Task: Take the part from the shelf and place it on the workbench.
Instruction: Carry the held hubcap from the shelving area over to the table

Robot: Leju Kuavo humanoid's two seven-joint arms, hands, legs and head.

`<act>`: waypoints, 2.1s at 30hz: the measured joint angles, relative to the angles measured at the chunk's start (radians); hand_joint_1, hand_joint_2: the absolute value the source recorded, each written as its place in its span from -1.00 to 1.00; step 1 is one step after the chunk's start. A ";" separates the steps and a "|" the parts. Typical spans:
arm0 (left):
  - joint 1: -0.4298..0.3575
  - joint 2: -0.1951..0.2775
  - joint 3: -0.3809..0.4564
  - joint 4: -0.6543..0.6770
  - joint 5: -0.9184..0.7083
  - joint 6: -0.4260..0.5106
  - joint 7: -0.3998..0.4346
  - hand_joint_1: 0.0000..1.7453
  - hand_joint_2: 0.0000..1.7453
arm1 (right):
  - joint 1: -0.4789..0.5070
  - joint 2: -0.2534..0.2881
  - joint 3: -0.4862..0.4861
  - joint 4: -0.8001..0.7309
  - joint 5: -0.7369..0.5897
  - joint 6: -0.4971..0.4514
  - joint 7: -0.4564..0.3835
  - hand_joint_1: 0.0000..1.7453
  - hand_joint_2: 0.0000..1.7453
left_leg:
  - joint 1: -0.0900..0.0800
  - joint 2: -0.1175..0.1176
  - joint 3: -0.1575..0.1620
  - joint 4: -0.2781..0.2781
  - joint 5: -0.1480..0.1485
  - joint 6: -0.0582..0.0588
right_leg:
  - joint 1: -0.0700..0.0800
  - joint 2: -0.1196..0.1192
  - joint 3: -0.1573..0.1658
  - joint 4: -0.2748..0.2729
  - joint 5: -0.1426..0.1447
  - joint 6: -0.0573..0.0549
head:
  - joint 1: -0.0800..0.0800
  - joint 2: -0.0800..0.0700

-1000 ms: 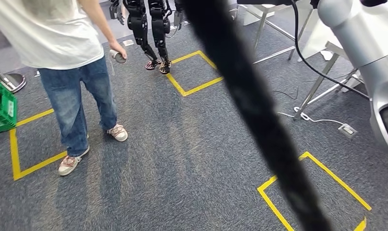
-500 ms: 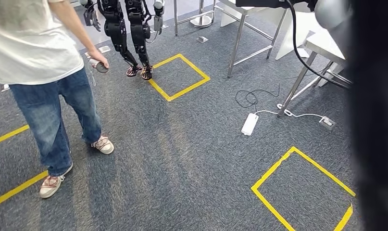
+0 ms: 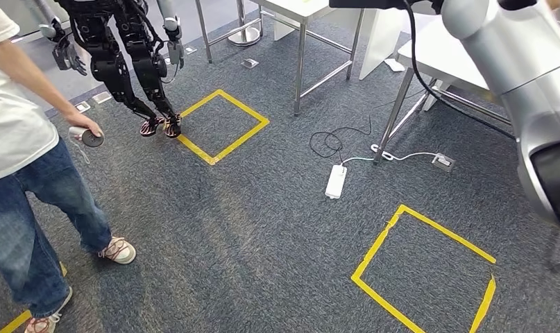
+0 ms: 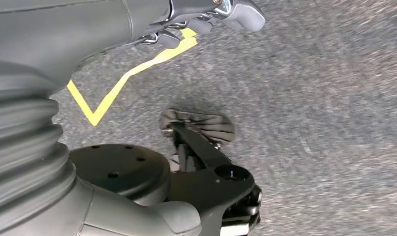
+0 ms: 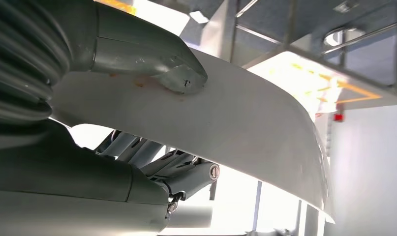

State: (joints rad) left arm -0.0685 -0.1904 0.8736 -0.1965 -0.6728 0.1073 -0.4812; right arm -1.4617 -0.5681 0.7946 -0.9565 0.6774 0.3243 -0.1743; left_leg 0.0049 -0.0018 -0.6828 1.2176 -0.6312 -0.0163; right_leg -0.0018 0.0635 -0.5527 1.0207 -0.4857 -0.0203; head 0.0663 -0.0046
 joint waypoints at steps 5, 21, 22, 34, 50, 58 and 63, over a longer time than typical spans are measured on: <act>0.000 0.002 0.000 0.002 -0.009 0.047 0.023 -1.00 1.00 | 0.016 0.014 -0.001 0.008 0.015 -0.015 0.002 1.00 1.00 | -0.001 -0.026 0.000 -0.163 0.226 0.018 | -0.012 0.044 0.018 0.009 -0.045 0.029 | -0.006 0.000; -0.008 -0.002 0.003 0.000 -0.004 0.057 0.065 -1.00 1.00 | 0.029 0.017 -0.020 0.031 0.037 -0.009 0.012 1.00 1.00 | -0.011 0.077 0.116 -0.184 0.132 0.028 | 0.007 -0.096 -0.086 -0.005 0.072 0.029 | -0.001 0.000; -0.008 -0.003 0.003 0.000 -0.004 0.057 0.065 -1.00 1.00 | 0.027 0.018 -0.021 0.032 0.037 -0.009 0.013 1.00 1.00 | -0.010 0.073 0.118 -0.180 0.126 0.022 | 0.004 -0.086 -0.083 -0.008 0.072 0.024 | -0.001 0.000; -0.005 -0.002 0.005 0.001 -0.009 0.058 0.070 -1.00 1.00 | 0.033 0.037 -0.024 0.045 0.056 -0.022 0.014 1.00 1.00 | 0.006 -0.051 0.064 -0.159 0.170 0.012 | -0.007 0.028 -0.077 0.002 0.057 0.029 | -0.002 0.000; -0.007 -0.004 0.005 0.000 -0.013 0.057 0.058 -1.00 1.00 | 0.050 0.049 -0.055 0.059 0.099 -0.013 0.038 1.00 1.00 | -0.006 0.073 0.097 -0.176 0.145 0.034 | 0.002 -0.109 -0.075 0.001 0.054 0.043 | 0.005 0.000; -0.005 -0.004 0.005 -0.001 -0.022 0.057 0.050 -1.00 1.00 | 0.052 0.052 -0.070 0.062 0.110 -0.023 0.041 1.00 1.00 | 0.000 0.008 -0.023 0.082 0.021 0.003 | -0.010 -0.038 -0.063 -0.008 0.055 0.009 | 0.001 0.000; -0.004 -0.003 0.005 0.000 -0.027 0.056 0.050 -1.00 1.00 | 0.060 0.050 -0.077 0.061 0.111 -0.015 0.043 1.00 1.00 | 0.006 -0.036 0.044 -0.110 0.154 0.008 | -0.013 0.015 -0.065 0.003 0.048 0.022 | 0.001 0.000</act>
State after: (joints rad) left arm -0.0724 -0.1930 0.8789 -0.1968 -0.6997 0.1636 -0.4310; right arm -1.4022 -0.5185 0.7172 -0.8960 0.7882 0.3093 -0.1315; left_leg 0.0113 -0.0374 -0.6387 1.1080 -0.4770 -0.0086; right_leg -0.0149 0.0783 -0.6178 1.0240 -0.4377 0.0013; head 0.0671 -0.0046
